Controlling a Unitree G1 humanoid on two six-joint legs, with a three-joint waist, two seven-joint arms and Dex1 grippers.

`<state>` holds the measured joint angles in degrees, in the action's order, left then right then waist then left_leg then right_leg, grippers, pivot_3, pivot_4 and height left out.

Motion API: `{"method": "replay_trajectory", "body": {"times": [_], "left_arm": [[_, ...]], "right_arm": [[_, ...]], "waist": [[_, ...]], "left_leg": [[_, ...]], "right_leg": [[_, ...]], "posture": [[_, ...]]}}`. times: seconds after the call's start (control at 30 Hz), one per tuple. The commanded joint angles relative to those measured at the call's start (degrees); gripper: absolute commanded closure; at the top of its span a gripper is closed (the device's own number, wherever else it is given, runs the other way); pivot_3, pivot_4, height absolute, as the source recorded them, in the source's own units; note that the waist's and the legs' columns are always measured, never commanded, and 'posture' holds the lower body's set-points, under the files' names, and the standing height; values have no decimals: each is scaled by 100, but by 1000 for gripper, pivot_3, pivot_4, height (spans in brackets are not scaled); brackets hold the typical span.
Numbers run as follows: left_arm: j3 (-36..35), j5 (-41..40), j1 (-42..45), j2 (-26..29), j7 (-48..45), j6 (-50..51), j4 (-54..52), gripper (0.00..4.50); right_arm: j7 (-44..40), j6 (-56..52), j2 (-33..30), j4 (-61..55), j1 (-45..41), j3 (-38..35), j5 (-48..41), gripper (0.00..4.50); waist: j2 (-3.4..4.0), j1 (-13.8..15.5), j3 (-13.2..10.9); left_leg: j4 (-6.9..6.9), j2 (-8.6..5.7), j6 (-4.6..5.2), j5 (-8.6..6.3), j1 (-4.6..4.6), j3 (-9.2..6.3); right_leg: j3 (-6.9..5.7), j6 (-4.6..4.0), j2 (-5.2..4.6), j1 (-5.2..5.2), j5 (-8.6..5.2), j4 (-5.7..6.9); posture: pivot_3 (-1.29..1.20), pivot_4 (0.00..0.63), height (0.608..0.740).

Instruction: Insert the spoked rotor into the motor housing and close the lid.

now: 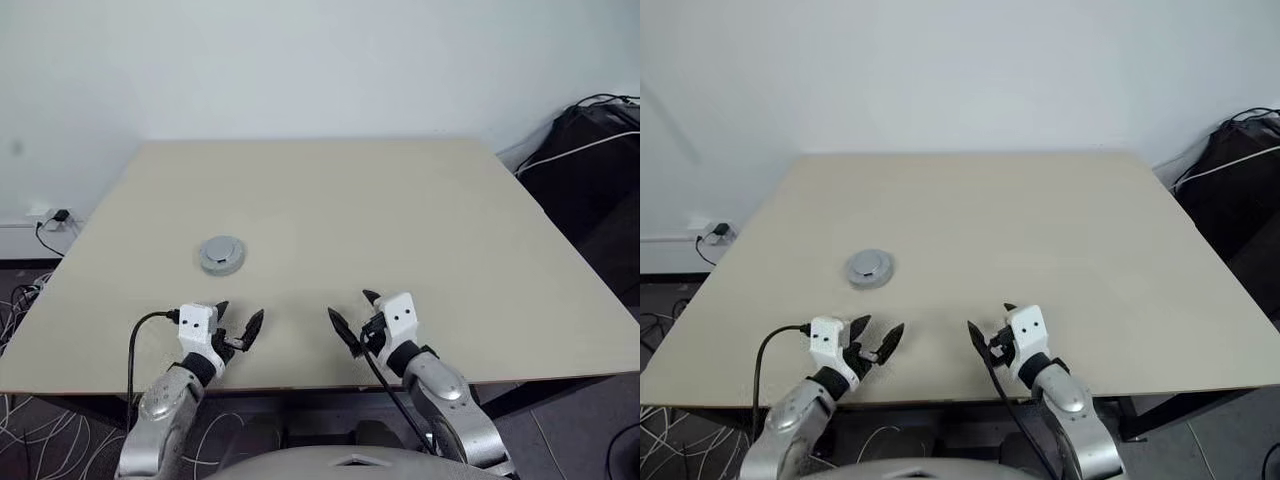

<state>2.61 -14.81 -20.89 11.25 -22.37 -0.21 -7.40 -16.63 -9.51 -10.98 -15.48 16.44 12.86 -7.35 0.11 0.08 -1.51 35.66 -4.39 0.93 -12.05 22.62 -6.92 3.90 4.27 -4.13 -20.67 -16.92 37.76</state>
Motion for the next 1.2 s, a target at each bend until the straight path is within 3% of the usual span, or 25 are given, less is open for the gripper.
{"method": "replay_trajectory", "body": {"times": [0.03,0.27,0.43,1.2], "left_arm": [[169,494,-150,-197,138,-1052,-102,35],[62,946,-184,-677,676,-2294,311,35],[160,1078,-93,-679,653,-2598,549,35],[269,1149,81,-744,813,-2727,691,35]], "right_arm": [[241,648,101,31,103,-175,212,0],[464,1243,133,284,318,-275,527,0],[488,1390,193,394,322,-303,564,0],[489,1545,307,384,322,-363,567,0]], "waist": [[-4,10,-5],[-2,40,-12],[-2,63,-16],[-3,70,-18]], "left_leg": [[-3,0,1,0,0,2],[-3,0,1,0,0,4],[-1,0,1,0,-3,4],[1,-1,1,0,-4,3]], "right_leg": [[-1,0,0,-1,-1,-2],[-4,4,4,-3,-2,2],[-8,5,5,1,-2,3],[-11,8,9,3,-3,4]], "posture": [[0,0,740],[0,0,740],[0,0,740],[0,0,740]]}}
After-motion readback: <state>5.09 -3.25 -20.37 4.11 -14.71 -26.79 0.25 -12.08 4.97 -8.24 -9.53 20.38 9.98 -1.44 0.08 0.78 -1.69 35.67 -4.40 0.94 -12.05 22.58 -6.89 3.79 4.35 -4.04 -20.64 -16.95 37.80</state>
